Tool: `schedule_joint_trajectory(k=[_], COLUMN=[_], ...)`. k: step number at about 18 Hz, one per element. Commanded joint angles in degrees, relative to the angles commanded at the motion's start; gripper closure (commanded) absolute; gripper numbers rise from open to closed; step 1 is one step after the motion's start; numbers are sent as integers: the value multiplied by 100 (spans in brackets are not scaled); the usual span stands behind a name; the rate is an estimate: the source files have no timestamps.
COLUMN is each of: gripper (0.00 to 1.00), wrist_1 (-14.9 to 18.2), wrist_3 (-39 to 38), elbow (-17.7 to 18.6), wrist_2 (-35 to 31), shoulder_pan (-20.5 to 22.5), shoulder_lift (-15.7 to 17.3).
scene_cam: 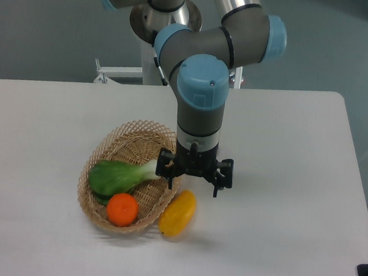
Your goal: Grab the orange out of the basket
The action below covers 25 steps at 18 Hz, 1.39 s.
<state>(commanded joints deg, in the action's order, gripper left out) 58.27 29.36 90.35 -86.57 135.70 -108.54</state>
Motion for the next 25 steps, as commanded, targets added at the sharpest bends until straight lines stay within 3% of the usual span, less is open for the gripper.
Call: schedule_joint_trajectory(k=[15, 25], gripper=[0, 0], wrist_1=[-88, -132], wrist_3=[-395, -1274], elbow=[123, 237], wrist_2=[-53, -53], shoulder_pan=[-88, -869], shoulder_lift=[-70, -448])
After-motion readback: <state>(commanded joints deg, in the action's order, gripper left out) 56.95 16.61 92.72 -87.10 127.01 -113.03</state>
